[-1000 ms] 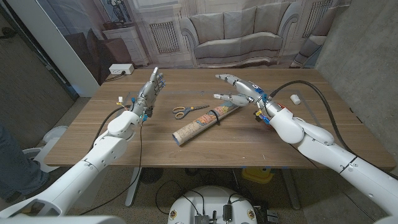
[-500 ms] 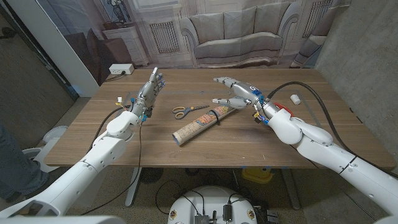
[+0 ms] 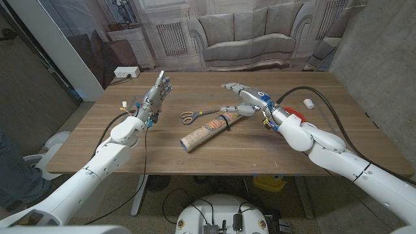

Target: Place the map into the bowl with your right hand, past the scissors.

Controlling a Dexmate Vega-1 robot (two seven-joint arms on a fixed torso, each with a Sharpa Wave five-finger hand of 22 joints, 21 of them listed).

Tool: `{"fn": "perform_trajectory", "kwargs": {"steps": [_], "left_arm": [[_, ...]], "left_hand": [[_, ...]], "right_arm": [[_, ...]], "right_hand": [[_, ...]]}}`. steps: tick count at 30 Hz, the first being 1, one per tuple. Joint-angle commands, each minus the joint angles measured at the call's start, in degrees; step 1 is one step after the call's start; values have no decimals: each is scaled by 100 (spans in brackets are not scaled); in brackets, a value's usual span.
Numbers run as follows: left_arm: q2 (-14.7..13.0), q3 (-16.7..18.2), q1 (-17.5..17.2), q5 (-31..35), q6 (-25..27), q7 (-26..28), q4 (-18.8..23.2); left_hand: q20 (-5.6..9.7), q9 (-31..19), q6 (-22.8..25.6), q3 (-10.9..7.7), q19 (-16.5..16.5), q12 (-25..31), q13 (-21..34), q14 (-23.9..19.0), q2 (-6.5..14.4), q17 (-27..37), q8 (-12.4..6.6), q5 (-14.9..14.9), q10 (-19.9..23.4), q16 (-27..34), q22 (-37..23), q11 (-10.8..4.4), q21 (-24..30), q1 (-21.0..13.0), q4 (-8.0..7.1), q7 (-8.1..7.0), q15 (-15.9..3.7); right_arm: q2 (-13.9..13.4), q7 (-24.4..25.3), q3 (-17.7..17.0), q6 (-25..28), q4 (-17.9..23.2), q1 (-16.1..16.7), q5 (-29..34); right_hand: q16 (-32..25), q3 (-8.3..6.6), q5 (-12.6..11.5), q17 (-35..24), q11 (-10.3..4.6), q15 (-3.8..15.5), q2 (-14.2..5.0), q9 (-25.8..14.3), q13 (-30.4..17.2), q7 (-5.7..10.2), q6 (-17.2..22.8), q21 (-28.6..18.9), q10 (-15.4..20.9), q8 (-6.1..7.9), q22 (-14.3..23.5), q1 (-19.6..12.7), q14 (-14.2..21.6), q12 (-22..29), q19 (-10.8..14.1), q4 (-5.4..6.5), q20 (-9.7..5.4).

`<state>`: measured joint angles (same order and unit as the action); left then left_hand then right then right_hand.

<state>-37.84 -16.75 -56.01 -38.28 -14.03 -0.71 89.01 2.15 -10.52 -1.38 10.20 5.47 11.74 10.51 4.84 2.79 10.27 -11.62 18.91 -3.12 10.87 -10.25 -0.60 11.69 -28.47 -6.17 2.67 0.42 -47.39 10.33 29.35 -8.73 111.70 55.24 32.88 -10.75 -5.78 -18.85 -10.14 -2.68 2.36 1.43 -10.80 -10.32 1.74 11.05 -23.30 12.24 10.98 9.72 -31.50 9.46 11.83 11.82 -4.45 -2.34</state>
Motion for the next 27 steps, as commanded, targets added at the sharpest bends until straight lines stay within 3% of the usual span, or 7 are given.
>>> {"fn": "perform_trajectory", "kwargs": {"steps": [1, 27], "left_arm": [[-8, 24, -5, -26, -38, -41, -64], [-10, 48, -11, -46, -49, -40, -95]], "left_hand": [[161, -13, 17, 36, 14, -15, 27, 24, 25, 29, 35, 15, 0, -6, -18, 14, -3, -17, 14, -7, -8], [160, -13, 21, 62, 18, -15, 27, 28, 32, 29, 36, 14, 4, -7, -18, 13, -6, -22, 15, 3, -6]], "right_arm": [[-3, -137, 166, 220, 36, -143, 288], [-39, -561, 459, 611, 50, -413, 710]], "right_hand": [[19, -13, -39, -18, -36, 244, 0, -13, -25, 37, -42, 20, -21, -7, 19, -82, -28, -27, 62, -58, -486], [33, -100, -132, -26, -76, 293, -24, -19, -26, 161, -207, 178, -200, -22, 26, -407, -120, -63, 13, -229, -519]]}}
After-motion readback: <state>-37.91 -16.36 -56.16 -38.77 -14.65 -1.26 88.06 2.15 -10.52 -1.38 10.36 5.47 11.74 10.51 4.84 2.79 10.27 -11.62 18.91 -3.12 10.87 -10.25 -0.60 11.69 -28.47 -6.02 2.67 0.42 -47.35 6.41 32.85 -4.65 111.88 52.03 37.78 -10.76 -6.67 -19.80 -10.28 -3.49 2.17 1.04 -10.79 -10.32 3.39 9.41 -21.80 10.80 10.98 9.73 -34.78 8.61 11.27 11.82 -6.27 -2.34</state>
